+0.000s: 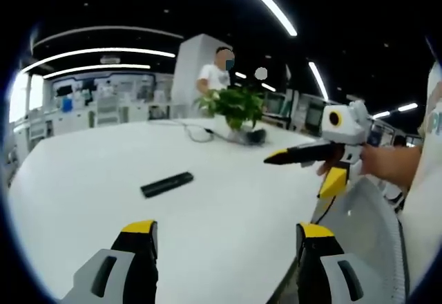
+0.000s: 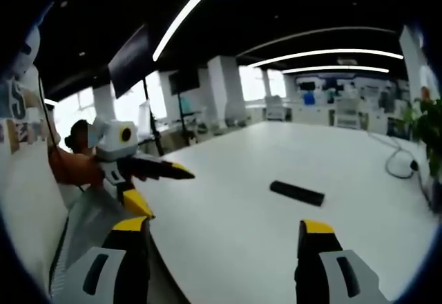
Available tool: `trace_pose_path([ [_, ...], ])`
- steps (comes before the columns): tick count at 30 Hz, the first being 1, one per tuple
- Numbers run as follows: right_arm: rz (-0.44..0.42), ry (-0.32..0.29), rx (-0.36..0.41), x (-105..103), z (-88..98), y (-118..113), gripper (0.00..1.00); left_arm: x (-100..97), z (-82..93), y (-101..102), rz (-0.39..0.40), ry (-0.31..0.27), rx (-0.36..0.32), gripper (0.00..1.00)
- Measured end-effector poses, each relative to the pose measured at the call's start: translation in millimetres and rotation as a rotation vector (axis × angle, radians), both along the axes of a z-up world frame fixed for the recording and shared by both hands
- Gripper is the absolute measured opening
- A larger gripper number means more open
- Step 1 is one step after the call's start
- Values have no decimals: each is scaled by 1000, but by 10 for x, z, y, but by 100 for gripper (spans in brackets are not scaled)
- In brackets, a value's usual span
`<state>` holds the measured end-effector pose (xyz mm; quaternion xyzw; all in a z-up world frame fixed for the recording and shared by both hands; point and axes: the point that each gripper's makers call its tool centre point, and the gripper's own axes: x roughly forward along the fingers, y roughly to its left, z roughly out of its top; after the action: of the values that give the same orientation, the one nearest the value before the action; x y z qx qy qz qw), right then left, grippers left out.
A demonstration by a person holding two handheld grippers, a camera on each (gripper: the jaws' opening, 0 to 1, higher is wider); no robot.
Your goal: Press the specified remote control buttons in sequence, fully releasing each button before pressing the next.
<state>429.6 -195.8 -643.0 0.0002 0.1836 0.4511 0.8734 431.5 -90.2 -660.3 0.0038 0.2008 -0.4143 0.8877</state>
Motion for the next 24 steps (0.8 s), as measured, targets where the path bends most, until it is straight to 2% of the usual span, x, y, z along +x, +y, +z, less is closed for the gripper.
trace_pose_path([
  [8,-9,-12,22,156,74,43,88,190,35,120,21,-18,5,85],
  [17,10,-29,-15,326,68,6,88,373,39,234,27,-26,20,85],
  [24,12,-42,-34,559,109,-92,87,576,56,282,36,-26,29,85],
])
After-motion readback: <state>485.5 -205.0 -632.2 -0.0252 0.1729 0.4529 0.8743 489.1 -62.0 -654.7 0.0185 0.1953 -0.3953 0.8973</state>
